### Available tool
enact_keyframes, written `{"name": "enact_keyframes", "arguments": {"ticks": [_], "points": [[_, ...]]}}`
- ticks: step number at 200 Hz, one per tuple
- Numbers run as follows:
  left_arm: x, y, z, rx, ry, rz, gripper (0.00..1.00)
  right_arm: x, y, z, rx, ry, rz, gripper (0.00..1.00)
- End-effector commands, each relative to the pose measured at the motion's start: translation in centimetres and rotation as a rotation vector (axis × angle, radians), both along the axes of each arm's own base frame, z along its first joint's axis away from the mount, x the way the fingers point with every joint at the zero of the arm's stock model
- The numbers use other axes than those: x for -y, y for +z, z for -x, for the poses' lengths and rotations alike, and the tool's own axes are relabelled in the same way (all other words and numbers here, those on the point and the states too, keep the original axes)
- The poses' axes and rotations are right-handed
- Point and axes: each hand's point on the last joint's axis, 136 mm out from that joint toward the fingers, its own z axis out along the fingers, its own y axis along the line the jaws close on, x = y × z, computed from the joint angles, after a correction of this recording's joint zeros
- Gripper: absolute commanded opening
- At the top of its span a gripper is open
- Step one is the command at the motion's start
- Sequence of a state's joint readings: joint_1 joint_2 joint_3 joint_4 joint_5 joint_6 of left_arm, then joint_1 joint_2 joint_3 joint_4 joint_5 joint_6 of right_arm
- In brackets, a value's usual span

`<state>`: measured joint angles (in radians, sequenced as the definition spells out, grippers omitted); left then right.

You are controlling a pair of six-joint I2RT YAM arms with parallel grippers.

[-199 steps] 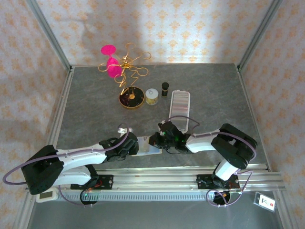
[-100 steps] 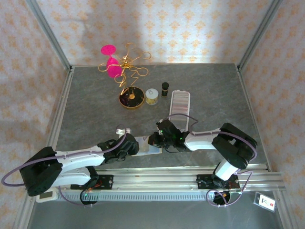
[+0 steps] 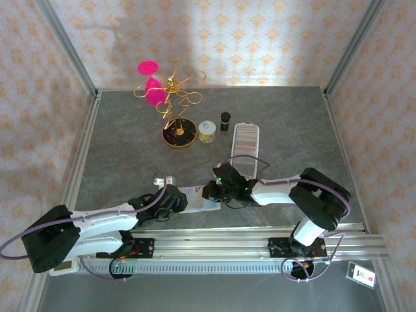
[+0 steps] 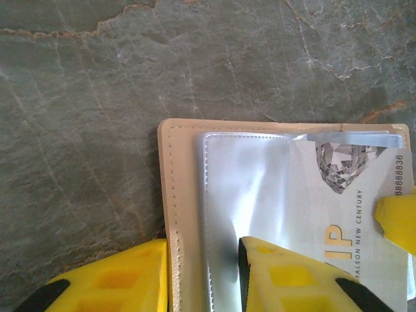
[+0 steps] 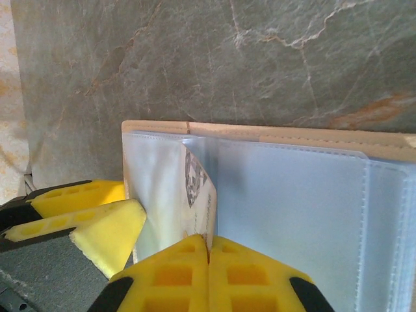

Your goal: Put the credit cards into the card holder

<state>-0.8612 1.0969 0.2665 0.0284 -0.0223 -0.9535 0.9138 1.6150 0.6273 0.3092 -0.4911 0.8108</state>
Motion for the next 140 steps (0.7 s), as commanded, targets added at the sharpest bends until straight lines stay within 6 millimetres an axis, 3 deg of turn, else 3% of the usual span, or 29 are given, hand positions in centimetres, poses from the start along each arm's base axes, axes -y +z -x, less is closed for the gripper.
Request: {"name": "enact_keyframes", "arguments": {"ticks": [1,70,122,140], "points": [[0.7,-0.2,0.1,-0.018,-0.01,0.045,0.3,-0.3,-0.9,1.1,-0.027,0.05,0.034,0.03],[1.0,-0.5,0.3,-0.022,-0.027,0.048,0.29,-1.5,-1.0,0.6,-0.023,0.075,0.045,0.06],[0.7,-0.5,0.3,-0.02,-0.022,0.049,0.29,-1.0,-0.7,0.1,0.004,0.065,0.108,0.28],[0.8,-0.4,0.3,-0.02,-0.022,0.052,0.29,-0.1,-0.5,-0.4,0.029,0.035,0.149,0.28]]}}
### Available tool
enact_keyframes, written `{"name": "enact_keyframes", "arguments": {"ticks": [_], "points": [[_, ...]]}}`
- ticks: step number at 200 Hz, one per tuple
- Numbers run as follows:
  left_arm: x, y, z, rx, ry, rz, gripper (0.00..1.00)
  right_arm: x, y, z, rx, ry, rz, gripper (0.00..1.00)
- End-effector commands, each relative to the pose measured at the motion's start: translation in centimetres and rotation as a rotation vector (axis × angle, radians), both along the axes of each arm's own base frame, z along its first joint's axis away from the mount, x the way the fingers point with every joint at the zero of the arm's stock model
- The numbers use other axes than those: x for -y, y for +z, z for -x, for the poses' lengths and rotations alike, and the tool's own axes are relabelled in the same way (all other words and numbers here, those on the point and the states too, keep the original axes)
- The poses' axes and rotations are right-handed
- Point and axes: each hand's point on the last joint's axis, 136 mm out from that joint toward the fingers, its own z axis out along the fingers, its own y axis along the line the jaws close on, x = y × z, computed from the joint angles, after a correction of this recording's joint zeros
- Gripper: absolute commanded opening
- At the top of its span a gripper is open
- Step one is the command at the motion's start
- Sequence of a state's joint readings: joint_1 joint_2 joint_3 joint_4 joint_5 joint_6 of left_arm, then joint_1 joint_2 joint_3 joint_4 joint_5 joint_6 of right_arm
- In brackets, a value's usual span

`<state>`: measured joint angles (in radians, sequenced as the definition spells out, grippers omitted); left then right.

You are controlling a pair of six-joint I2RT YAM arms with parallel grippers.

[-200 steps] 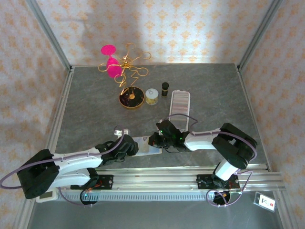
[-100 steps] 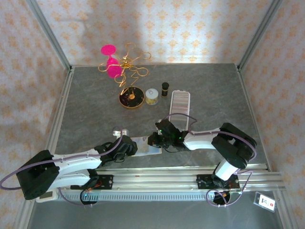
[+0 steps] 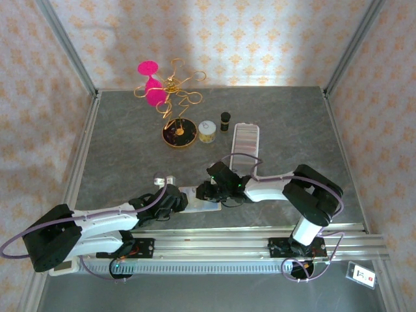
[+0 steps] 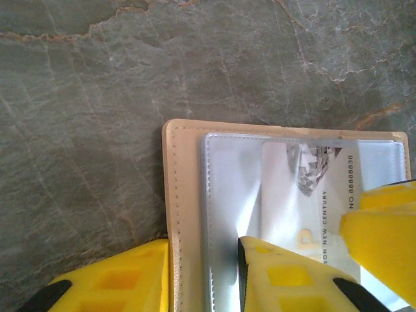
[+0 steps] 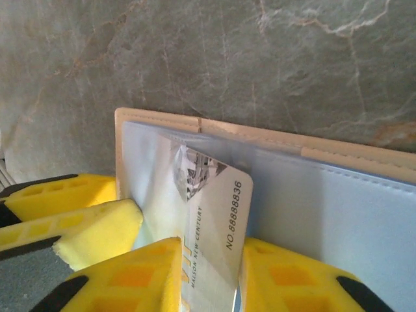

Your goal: Put the credit cards into the card holder

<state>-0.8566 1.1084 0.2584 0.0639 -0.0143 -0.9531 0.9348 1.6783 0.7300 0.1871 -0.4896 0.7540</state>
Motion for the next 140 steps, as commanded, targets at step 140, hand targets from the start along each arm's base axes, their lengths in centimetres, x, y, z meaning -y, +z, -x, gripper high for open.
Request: {"name": "enact_keyframes", "arguments": {"ticks": [140], "points": [[0.7,-0.5,1.0,-0.023,-0.023,0.103,0.29,-2.4,0.3,0.5,0.047,0.029,0.072,0.07]]}}
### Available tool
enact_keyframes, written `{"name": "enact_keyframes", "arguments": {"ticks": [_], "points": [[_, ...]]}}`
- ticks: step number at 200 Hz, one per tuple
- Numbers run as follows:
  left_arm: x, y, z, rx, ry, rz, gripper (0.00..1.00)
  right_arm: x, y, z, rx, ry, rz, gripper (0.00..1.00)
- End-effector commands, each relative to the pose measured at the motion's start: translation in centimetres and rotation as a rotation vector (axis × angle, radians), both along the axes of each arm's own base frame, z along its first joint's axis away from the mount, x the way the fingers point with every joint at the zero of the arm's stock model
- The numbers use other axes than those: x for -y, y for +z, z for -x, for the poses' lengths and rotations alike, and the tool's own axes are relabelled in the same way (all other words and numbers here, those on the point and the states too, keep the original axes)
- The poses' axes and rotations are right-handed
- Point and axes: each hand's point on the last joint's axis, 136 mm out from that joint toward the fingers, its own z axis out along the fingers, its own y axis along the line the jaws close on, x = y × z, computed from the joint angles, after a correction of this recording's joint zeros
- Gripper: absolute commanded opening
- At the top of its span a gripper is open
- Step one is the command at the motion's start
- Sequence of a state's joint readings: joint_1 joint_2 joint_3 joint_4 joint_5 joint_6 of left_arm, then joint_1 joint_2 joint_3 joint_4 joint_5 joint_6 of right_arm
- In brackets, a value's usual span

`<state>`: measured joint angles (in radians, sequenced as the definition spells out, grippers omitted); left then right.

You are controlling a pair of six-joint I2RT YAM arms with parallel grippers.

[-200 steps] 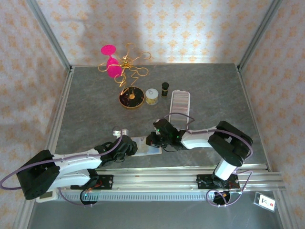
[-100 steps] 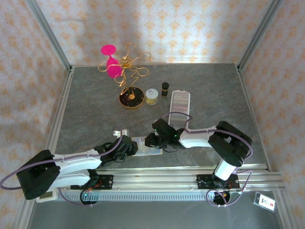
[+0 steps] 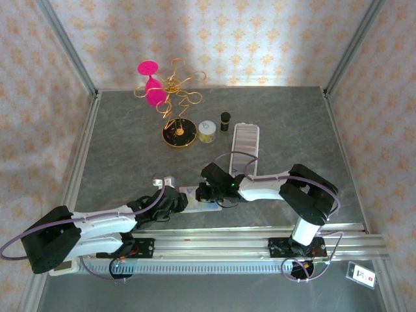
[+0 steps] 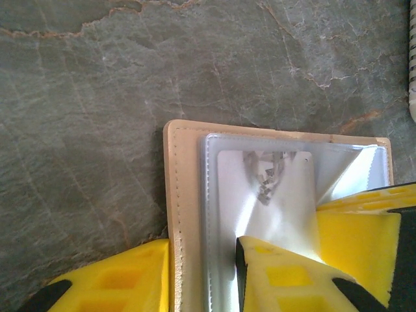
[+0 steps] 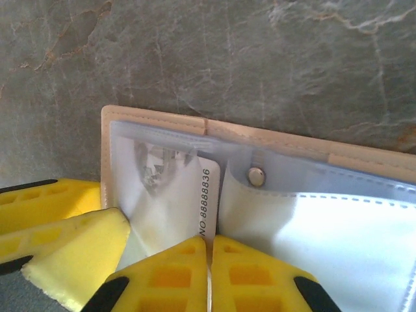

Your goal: Put the credit cards into the card holder

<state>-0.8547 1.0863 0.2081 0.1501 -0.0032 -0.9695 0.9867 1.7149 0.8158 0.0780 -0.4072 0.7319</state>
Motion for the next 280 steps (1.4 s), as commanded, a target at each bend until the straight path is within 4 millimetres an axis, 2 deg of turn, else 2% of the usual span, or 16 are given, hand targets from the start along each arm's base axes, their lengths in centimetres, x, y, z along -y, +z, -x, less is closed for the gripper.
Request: {"name": "enact_keyframes", "arguments": {"ticks": [1,47,92,141,167,214,280], "points": [[0.6,-0.6,1.0,-0.046,-0.032,0.045,0.29,-1.5,0.7,0.2,0.016,0.013,-0.016,0.07],[0.4,-0.5,1.0,-0.045,-0.028,0.037,0.3,-1.0,0.9,0.0,0.033,-0.013,-0.006,0.12],[-0.1,-0.7,1.2,-0.043,-0.022,0.02,0.3,1.3,1.7,-0.7,0.097,-0.054,0.083,0.2],[-0.4,-0.6,1.2,-0.04,-0.02,0.013,0.3,3.7,2.8,-0.4,0.13,-0.102,0.108,0.29],[-0.5,-0.7,1.3,-0.041,-0.024,0.005,0.3,5.5,2.1,-0.2,0.13,-0.133,0.164,0.33],[-0.5,-0.7,1.4,-0.043,-0.026,0.005,0.3,6.7,0.1,0.4,0.097,-0.141,0.22,0.37],[-0.5,-0.7,1.4,-0.043,-0.028,0.009,0.29,6.4,-2.2,1.2,0.042,-0.114,0.247,0.41]]}}
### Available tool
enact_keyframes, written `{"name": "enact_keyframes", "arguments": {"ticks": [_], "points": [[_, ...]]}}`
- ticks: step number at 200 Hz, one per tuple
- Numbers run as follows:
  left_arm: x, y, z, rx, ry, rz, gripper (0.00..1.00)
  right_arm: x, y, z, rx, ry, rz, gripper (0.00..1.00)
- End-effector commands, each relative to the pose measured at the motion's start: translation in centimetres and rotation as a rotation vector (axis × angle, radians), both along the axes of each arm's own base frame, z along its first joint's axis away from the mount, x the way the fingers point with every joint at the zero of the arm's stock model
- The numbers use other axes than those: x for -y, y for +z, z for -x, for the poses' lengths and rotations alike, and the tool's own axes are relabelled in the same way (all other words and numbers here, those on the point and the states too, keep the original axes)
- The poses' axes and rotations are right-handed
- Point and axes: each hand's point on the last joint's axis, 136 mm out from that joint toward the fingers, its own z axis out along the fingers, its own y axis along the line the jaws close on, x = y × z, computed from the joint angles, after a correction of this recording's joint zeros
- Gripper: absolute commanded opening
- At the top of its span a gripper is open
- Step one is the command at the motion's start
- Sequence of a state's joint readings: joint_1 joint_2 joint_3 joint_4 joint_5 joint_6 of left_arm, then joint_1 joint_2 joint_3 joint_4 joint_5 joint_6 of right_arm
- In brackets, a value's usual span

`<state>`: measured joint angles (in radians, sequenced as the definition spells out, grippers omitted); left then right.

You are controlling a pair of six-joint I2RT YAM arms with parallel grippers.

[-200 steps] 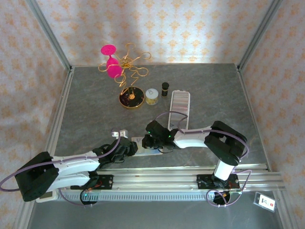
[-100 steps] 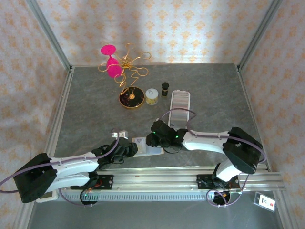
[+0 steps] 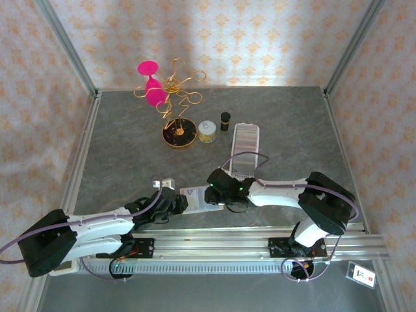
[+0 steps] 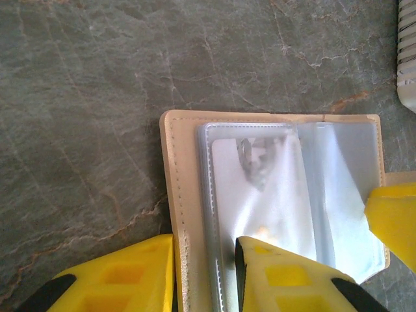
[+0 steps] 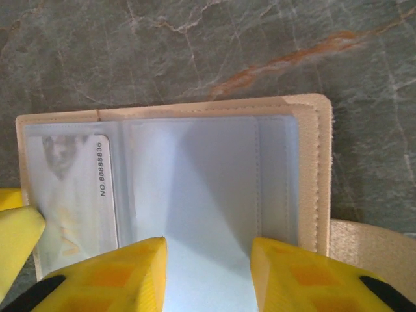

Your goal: Put the credit cards into the card holder

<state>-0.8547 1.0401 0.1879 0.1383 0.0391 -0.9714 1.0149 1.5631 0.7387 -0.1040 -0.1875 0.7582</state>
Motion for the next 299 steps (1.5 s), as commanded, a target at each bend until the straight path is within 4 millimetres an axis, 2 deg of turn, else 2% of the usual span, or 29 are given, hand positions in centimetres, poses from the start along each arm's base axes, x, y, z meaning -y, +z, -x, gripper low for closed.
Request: {"name": "enact_keyframes", "arguments": {"ticks": [1,23,75,122,142,203,225,267,299], "points": [[-0.7,-0.8,0.7,-0.028,0.0,-0.023,0.29,0.9,-2.2,0.8,-0.042,0.0,0.064,0.41],[-0.9,-0.9,0.7,-0.025,0.006,-0.027,0.28,0.2,-2.1,0.9,-0.046,0.01,0.048,0.42],[-1.3,-1.2,0.7,-0.024,0.023,-0.03,0.24,-3.4,-0.4,0.9,-0.051,0.045,-0.094,0.43],[-1.3,-1.4,0.8,-0.029,0.025,-0.03,0.19,-5.2,1.1,0.8,-0.042,0.056,-0.17,0.43],[-1.3,-1.4,0.8,-0.028,0.026,-0.026,0.17,-5.4,1.5,0.7,-0.036,0.053,-0.179,0.43],[-1.2,-1.4,0.8,-0.03,0.022,-0.019,0.16,-4.4,3.3,-0.5,0.04,-0.009,-0.185,0.42],[-1.1,-1.4,0.8,-0.03,0.019,-0.019,0.16,-4.9,3.8,-0.4,0.039,-0.001,-0.213,0.42],[-1.1,-1.4,0.8,-0.032,0.021,-0.019,0.16,-5.8,3.5,-0.1,0.013,0.015,-0.246,0.42],[-1.3,-1.3,0.7,-0.026,0.027,-0.022,0.15,-6.8,4.4,-0.1,0.013,0.03,-0.304,0.42]]}}
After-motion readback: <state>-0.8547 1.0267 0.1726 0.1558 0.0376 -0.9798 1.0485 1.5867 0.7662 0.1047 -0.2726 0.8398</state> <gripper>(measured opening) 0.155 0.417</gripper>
